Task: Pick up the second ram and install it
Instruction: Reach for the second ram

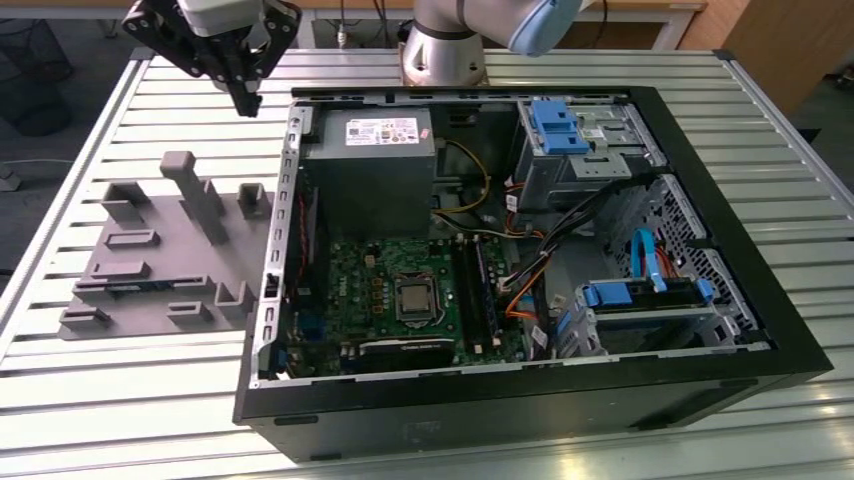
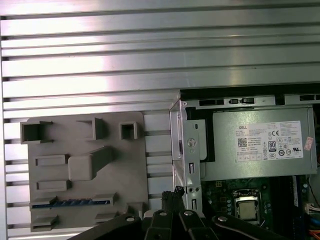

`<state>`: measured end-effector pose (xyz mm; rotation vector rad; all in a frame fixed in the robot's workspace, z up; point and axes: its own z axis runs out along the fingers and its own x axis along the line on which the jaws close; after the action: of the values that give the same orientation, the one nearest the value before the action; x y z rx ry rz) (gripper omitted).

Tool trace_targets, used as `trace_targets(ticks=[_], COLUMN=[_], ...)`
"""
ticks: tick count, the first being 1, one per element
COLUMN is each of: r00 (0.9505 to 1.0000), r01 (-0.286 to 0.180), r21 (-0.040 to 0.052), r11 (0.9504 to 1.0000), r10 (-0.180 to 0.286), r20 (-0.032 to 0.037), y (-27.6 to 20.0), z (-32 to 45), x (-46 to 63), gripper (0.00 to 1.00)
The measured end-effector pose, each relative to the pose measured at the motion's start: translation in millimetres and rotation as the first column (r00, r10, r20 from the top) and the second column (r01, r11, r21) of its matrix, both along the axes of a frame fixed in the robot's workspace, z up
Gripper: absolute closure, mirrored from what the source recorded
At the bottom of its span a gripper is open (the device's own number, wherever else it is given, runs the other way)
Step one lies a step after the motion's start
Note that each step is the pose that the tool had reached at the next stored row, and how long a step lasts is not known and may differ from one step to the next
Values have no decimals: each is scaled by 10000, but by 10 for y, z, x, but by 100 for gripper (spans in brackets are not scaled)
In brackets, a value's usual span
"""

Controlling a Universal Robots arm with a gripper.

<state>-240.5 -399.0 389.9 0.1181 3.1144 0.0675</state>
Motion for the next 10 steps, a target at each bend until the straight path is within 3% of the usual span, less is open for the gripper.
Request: trace_targets(ticks=[10], r00=[10000], r01=[0], r21=[0], r11=[10000], r10=[0], r20=[-7], y=[0], z=[-1], x=[-31], gripper=[89])
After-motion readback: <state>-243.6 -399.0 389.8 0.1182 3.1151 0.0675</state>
